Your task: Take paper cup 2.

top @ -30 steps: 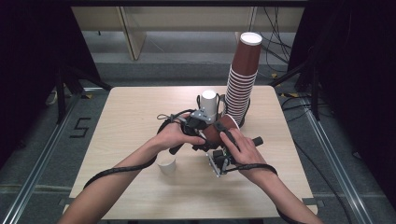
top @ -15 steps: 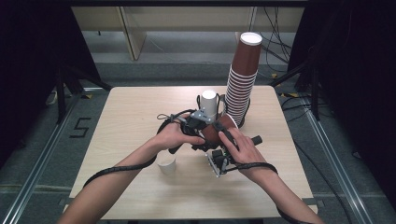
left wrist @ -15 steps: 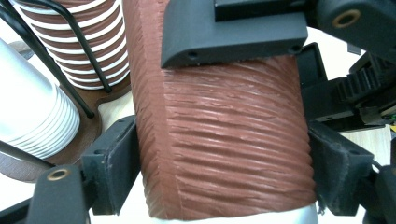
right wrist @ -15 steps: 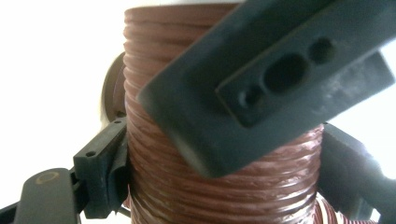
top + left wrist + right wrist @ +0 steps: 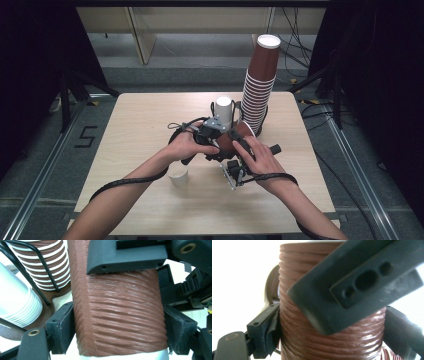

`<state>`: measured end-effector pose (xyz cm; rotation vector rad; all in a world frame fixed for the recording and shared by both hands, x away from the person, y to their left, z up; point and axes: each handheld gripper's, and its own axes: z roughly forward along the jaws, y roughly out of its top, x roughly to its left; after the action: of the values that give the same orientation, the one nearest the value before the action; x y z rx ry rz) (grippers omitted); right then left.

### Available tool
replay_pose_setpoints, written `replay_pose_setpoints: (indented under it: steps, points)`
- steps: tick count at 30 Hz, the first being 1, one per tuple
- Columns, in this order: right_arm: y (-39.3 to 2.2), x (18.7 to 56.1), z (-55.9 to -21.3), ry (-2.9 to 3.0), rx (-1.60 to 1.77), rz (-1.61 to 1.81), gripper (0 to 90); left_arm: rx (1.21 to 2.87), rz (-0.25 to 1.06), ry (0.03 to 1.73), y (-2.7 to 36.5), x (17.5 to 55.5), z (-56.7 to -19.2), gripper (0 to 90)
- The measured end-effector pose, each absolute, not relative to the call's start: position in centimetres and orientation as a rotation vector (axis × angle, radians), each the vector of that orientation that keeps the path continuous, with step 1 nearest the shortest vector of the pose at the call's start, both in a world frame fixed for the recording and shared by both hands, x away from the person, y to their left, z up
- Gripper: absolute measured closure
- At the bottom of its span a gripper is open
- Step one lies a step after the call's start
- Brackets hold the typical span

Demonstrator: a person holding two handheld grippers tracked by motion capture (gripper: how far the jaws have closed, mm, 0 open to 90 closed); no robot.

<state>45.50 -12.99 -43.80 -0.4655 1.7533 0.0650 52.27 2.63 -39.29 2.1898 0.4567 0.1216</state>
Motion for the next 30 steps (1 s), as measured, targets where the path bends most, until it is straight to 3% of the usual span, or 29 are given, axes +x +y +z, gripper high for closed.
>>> replay_pose_setpoints:
  steps: [6,30]
  points:
    - [-13.1,45.2,-43.6,1.737,-0.474,0.074,9.3,2.17,0.129,0.469,2.9,52.4,-39.2,21.9]
    - [-14.2,44.1,-41.7,1.662,-0.433,0.18,10.7,2.125,0.171,0.506,3.7,52.9,-38.6,21.7]
